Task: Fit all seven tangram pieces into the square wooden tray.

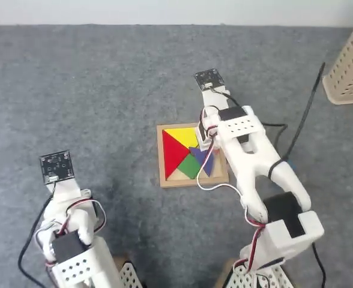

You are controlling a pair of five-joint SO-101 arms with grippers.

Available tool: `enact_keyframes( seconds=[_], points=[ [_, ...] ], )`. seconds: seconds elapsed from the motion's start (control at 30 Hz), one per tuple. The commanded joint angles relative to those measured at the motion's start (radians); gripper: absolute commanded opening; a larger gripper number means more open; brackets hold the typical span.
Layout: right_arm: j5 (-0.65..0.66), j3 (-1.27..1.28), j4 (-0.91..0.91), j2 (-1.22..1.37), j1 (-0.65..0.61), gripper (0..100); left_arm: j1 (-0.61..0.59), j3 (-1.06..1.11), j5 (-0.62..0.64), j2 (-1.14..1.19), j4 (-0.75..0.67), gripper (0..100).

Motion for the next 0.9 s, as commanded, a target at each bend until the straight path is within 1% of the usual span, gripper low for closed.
enact_keyframes(
  seconds=[0.0, 0.33, 0.6, 0.87],
  points=[
    [0.017, -0.054, 0.016, -0.001, 0.012, 0.6, 0.003, -0.008, 0.009, -0.003, 0.003, 1],
    [0.017, -0.052, 0.079, 0.047, 0.018, 0.6, 0.003, -0.008, 0.009, -0.003, 0.003, 1],
    [0.009, -0.048, 0.145, 0.044, 0.081, 0.6, 0.003, -0.008, 0.009, -0.003, 0.003, 1],
    [0.008, 0.000, 0.151, 0.030, 0.084, 0.6, 0.003, -0.008, 0.009, -0.003, 0.003, 1]
  ],
)
